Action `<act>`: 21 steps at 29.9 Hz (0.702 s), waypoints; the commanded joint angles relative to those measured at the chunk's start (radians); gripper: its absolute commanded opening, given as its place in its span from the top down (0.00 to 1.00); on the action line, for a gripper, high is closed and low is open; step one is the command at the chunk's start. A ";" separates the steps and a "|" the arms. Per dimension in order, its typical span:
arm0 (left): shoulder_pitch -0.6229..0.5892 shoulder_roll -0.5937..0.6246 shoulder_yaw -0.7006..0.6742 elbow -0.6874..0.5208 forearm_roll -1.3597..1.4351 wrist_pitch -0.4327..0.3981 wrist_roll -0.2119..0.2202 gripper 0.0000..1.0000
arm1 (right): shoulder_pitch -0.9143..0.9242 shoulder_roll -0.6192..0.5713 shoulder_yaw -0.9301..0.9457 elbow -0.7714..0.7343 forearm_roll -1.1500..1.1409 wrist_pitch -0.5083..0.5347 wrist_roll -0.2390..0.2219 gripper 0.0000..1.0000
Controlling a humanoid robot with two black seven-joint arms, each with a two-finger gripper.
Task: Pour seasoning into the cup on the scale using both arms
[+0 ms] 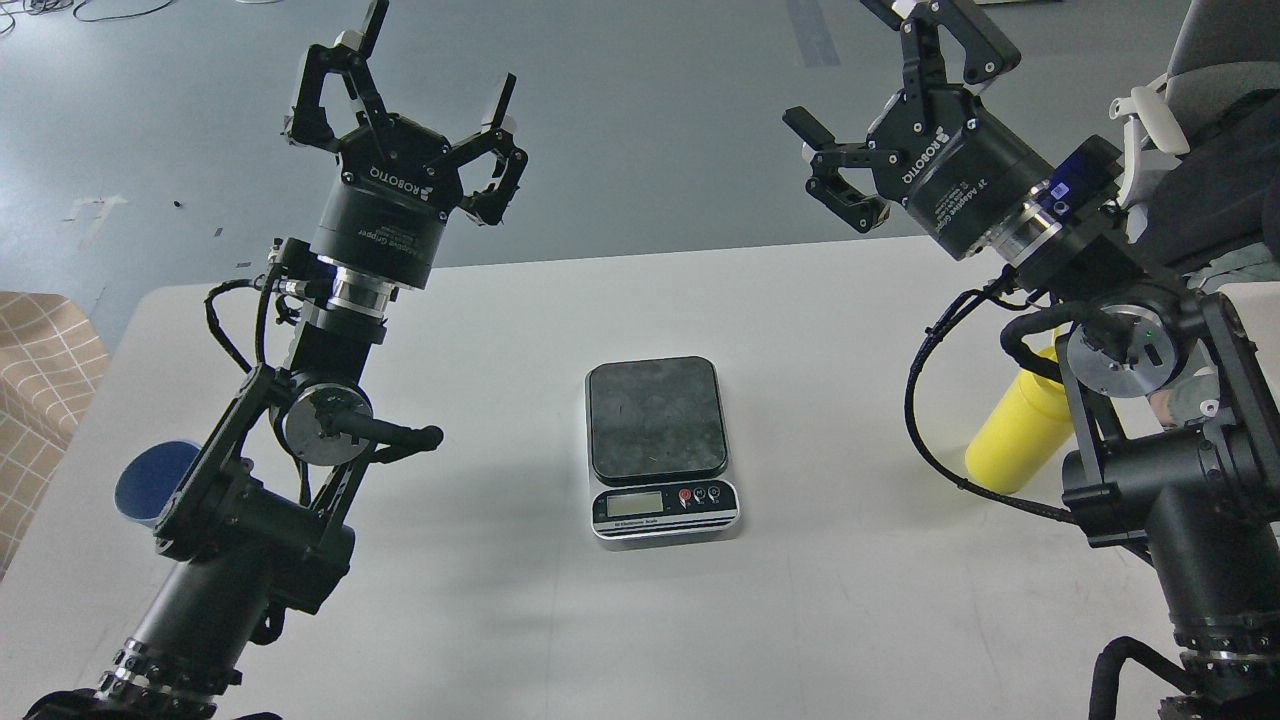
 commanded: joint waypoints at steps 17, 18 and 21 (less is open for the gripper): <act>0.000 0.003 0.001 0.006 -0.002 0.000 0.004 0.01 | 0.000 0.000 0.002 -0.001 0.000 0.000 0.001 0.00; 0.000 0.003 0.001 0.006 -0.002 0.002 0.003 0.01 | 0.000 0.000 0.002 -0.001 0.000 0.000 0.001 0.00; -0.002 0.005 0.001 0.008 -0.002 0.000 0.001 0.01 | 0.000 0.000 0.002 -0.001 0.000 0.000 0.001 0.00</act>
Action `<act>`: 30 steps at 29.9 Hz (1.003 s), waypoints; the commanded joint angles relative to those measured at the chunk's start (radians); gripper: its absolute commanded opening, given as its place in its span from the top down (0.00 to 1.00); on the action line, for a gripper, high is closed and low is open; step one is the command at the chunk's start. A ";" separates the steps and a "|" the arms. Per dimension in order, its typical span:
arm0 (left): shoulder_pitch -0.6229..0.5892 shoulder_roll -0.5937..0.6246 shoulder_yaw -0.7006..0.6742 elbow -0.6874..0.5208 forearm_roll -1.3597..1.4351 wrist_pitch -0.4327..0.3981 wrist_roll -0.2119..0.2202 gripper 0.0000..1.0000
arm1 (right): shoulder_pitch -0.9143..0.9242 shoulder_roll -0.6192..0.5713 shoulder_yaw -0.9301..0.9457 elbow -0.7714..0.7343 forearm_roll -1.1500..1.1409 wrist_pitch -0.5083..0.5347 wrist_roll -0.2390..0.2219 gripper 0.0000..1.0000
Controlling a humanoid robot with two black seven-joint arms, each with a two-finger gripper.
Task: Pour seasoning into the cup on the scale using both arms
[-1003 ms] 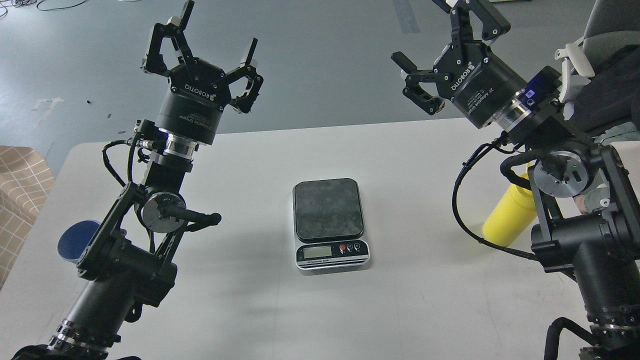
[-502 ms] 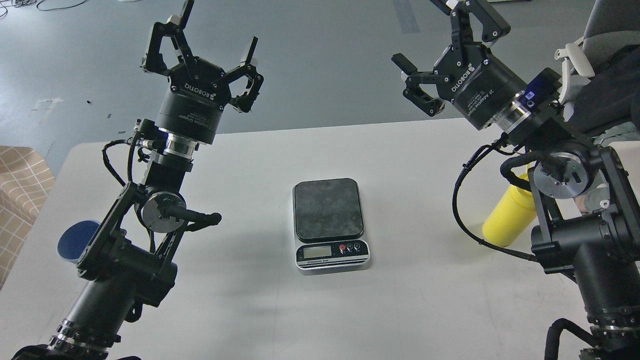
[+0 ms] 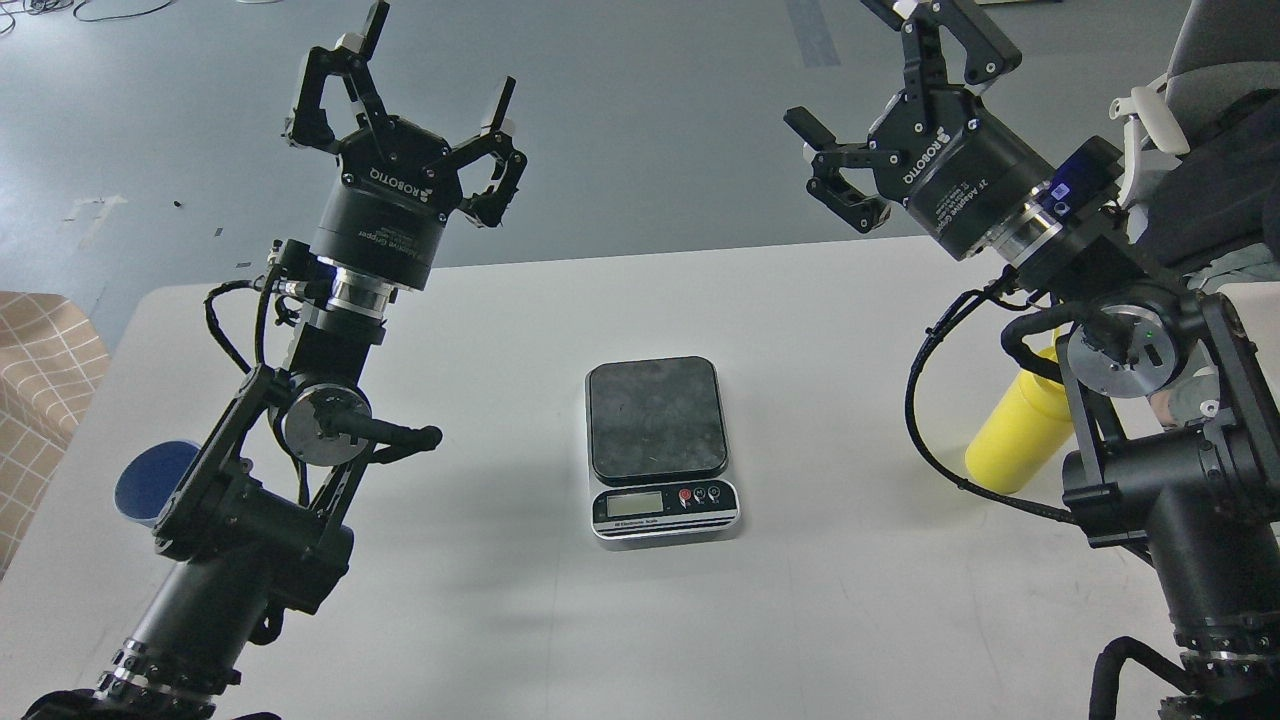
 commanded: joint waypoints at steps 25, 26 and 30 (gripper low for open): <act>-0.206 0.514 0.130 0.002 0.548 -0.061 -0.004 0.01 | -0.024 0.000 0.003 0.005 0.002 0.000 0.002 0.00; -0.200 0.530 0.129 0.002 0.548 -0.059 -0.004 0.01 | -0.024 0.000 0.003 0.003 0.002 0.000 0.002 0.00; -0.146 0.653 0.126 -0.006 0.555 -0.052 -0.010 0.01 | -0.029 0.000 0.006 0.005 0.003 0.000 0.003 0.00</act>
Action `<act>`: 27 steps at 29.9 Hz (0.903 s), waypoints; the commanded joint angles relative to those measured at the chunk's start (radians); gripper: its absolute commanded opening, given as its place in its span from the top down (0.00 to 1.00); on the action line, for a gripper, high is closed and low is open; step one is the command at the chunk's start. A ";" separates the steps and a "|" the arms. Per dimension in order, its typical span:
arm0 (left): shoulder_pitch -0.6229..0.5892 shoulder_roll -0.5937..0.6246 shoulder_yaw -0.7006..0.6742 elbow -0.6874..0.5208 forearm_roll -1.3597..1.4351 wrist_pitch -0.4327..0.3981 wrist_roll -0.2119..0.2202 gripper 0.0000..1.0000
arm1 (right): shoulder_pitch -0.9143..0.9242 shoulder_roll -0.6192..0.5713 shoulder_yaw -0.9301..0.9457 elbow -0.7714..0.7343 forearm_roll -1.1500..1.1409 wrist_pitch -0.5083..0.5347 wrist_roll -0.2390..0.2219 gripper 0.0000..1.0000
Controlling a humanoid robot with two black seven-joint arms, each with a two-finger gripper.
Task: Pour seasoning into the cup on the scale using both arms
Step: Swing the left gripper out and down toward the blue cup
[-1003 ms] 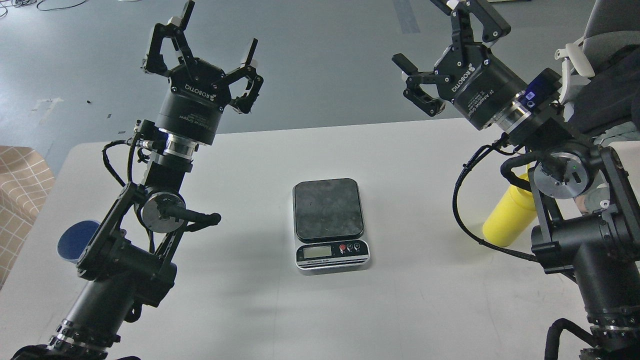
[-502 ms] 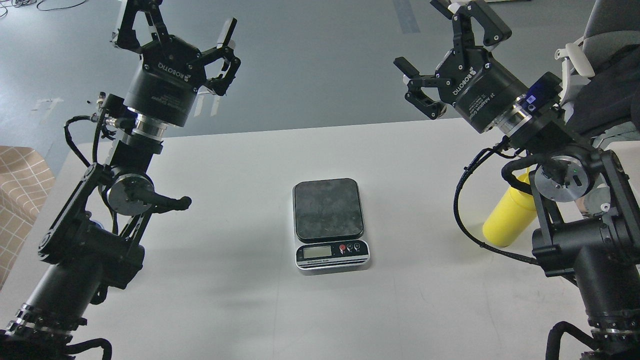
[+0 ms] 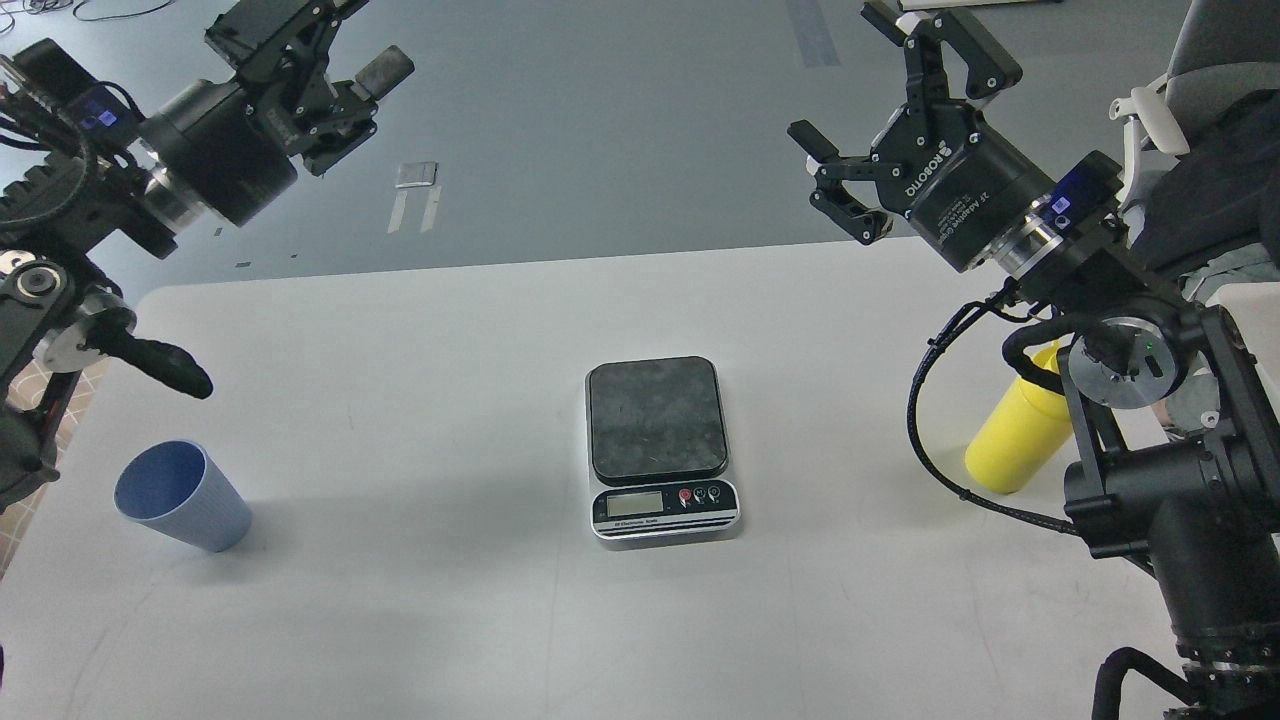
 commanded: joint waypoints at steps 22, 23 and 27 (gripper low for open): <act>0.442 0.600 0.009 0.066 0.286 0.171 -0.174 0.01 | -0.018 0.000 0.007 0.003 0.001 0.000 0.001 0.00; 0.488 0.620 0.009 0.069 0.285 0.172 -0.174 0.01 | -0.018 0.000 0.007 0.000 0.000 0.000 0.002 0.00; 0.608 0.625 0.009 0.109 0.289 0.218 -0.174 0.01 | -0.018 0.000 0.007 -0.003 0.000 0.000 0.002 0.00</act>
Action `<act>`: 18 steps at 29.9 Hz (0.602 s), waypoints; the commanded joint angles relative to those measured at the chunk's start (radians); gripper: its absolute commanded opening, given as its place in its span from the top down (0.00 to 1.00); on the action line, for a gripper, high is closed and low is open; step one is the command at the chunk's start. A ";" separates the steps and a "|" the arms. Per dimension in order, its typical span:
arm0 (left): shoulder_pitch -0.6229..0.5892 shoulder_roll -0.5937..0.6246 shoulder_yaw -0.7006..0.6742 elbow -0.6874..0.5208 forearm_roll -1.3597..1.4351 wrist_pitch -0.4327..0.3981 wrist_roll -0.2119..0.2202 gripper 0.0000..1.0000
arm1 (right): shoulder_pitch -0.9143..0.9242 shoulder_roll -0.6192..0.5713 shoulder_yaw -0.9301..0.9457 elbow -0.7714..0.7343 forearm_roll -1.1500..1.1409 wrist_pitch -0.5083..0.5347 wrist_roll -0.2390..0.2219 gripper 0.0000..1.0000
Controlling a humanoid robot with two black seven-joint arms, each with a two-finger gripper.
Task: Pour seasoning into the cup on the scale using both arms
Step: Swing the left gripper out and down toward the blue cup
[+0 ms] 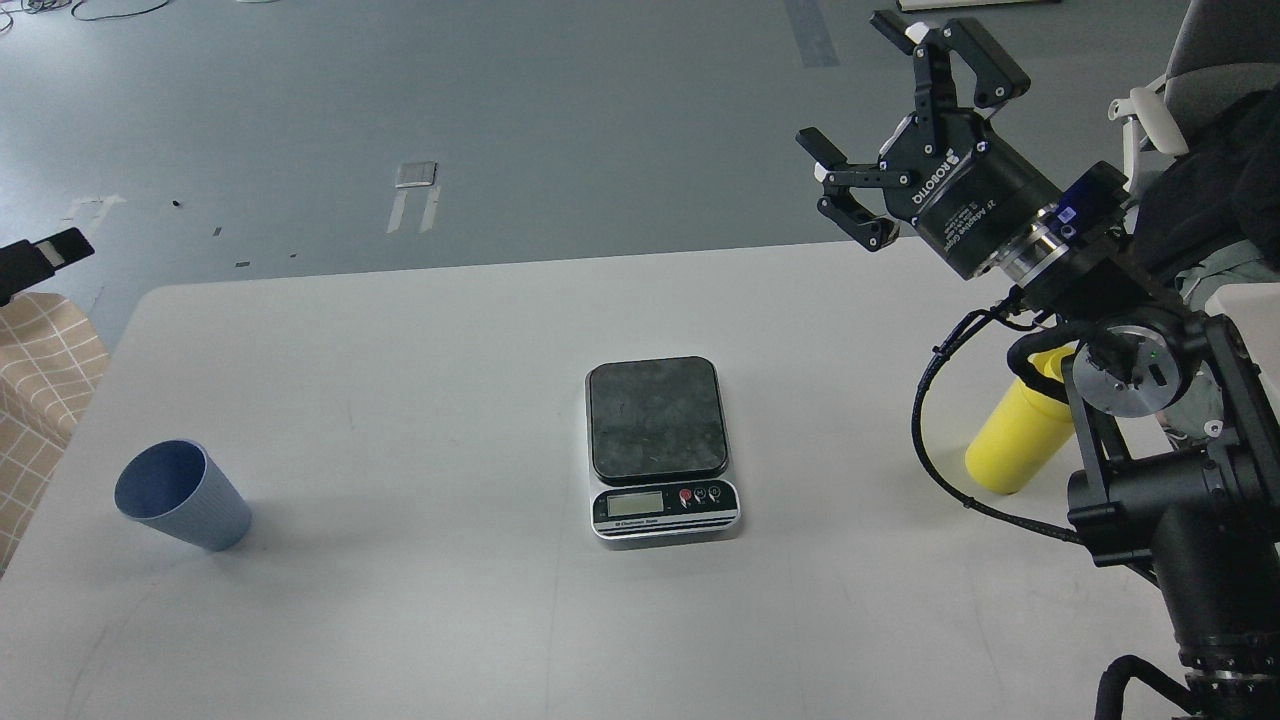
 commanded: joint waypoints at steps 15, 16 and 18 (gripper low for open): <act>0.300 0.002 0.052 0.015 0.047 0.491 0.000 0.01 | -0.012 0.000 0.001 -0.007 -0.005 0.000 0.001 0.00; 0.297 0.004 0.080 0.009 0.047 0.498 0.000 0.01 | -0.015 0.000 0.001 -0.007 -0.005 0.000 0.001 0.00; 0.297 0.010 0.108 0.001 0.047 0.498 0.000 0.01 | -0.016 0.000 -0.002 -0.007 -0.005 0.000 0.001 0.00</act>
